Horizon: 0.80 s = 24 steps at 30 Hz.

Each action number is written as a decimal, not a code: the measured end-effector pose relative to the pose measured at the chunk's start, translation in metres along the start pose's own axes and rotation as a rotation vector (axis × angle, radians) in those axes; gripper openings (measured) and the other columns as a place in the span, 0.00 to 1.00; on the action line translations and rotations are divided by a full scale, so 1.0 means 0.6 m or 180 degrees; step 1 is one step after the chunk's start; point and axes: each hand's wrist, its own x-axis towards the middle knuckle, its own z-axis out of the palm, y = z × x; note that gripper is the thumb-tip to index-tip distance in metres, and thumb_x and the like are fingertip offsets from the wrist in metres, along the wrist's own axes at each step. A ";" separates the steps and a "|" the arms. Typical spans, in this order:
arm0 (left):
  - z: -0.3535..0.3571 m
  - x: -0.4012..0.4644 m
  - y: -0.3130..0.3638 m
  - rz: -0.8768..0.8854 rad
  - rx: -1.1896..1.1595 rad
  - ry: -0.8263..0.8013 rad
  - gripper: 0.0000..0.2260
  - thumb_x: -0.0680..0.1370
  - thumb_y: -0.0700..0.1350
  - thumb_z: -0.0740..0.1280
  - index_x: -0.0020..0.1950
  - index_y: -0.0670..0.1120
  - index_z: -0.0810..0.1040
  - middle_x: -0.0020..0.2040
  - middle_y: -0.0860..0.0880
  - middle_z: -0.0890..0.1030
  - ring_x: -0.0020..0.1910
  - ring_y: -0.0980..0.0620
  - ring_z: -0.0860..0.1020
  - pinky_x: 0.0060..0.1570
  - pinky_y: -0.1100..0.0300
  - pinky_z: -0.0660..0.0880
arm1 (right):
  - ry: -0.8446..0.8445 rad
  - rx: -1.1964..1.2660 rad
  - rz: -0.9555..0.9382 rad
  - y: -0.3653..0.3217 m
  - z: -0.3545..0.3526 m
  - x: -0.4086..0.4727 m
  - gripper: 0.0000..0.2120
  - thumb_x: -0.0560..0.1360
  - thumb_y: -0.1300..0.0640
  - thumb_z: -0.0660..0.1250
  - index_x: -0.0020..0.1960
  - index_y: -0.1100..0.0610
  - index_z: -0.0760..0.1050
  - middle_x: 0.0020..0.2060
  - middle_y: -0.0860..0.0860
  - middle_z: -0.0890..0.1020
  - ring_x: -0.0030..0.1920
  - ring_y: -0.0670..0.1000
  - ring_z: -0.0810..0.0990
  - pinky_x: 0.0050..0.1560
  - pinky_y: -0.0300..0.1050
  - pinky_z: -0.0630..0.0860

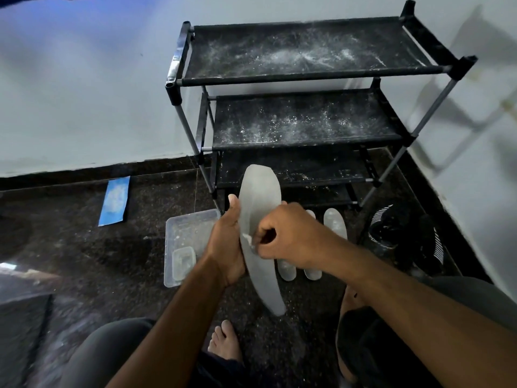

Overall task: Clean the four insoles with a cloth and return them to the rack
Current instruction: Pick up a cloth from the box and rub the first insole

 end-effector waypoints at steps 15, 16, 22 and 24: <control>-0.011 0.011 0.004 0.0069 0.0063 0.0151 0.34 0.82 0.68 0.50 0.67 0.45 0.81 0.59 0.40 0.85 0.51 0.46 0.85 0.47 0.52 0.83 | 0.1013 -0.0134 0.0025 0.022 -0.010 0.019 0.07 0.74 0.57 0.73 0.51 0.55 0.84 0.39 0.46 0.80 0.37 0.44 0.79 0.37 0.34 0.74; -0.010 0.009 0.005 0.0067 0.0022 0.0110 0.34 0.82 0.68 0.50 0.66 0.45 0.81 0.59 0.40 0.85 0.52 0.46 0.85 0.46 0.53 0.83 | 0.0884 -0.0318 -0.0019 0.023 -0.004 0.020 0.06 0.75 0.55 0.72 0.50 0.55 0.84 0.38 0.45 0.78 0.37 0.44 0.77 0.36 0.35 0.71; -0.004 0.001 0.012 -0.0031 0.0003 -0.0211 0.32 0.84 0.64 0.51 0.63 0.40 0.81 0.52 0.40 0.86 0.46 0.46 0.86 0.42 0.54 0.83 | 0.1169 -0.0541 0.0060 0.026 -0.007 0.025 0.07 0.76 0.54 0.70 0.50 0.57 0.84 0.43 0.49 0.78 0.41 0.46 0.76 0.44 0.44 0.77; 0.004 -0.004 0.009 -0.0001 0.0006 -0.0287 0.28 0.86 0.61 0.51 0.66 0.41 0.79 0.58 0.40 0.85 0.52 0.46 0.85 0.49 0.52 0.83 | 0.1400 -0.0519 0.0115 0.028 -0.014 0.026 0.07 0.76 0.55 0.70 0.51 0.56 0.84 0.44 0.49 0.78 0.42 0.46 0.76 0.45 0.44 0.77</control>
